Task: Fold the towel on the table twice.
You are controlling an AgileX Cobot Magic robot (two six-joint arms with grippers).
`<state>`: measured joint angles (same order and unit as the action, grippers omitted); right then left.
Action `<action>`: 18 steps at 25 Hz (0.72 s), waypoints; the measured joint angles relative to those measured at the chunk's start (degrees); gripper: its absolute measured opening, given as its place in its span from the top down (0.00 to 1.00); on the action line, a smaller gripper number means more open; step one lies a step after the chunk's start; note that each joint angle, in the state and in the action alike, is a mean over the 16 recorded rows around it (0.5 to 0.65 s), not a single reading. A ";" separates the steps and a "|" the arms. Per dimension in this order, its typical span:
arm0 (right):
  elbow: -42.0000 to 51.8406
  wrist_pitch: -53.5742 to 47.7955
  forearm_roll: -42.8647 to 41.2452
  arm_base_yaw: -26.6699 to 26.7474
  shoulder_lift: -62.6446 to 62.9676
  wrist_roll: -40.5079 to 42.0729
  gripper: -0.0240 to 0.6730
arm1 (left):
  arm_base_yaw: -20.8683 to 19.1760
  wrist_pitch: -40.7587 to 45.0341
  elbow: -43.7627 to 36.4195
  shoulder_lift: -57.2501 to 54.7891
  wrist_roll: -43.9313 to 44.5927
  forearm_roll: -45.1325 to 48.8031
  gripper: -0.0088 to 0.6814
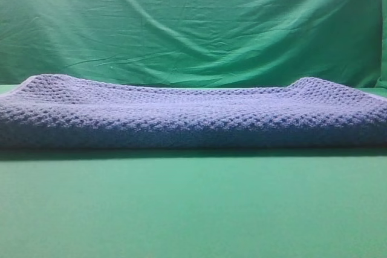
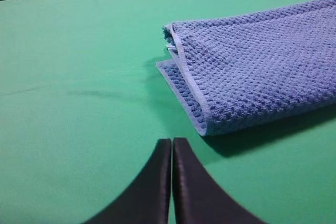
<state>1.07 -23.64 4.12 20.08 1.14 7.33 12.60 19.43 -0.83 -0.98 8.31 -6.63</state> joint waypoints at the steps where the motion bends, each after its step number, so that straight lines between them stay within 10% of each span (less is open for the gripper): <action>1: 0.01 0.06 -0.02 0.00 0.00 0.00 0.97 | 0.00 0.00 0.00 0.00 0.00 0.00 0.99; 18: 0.02 0.24 -0.04 -4.45 0.00 0.00 0.97 | -4.07 -0.01 0.00 0.20 -0.03 0.00 0.99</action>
<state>1.09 -23.40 4.09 15.64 1.14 7.33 8.53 19.42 -0.83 -0.78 8.27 -6.63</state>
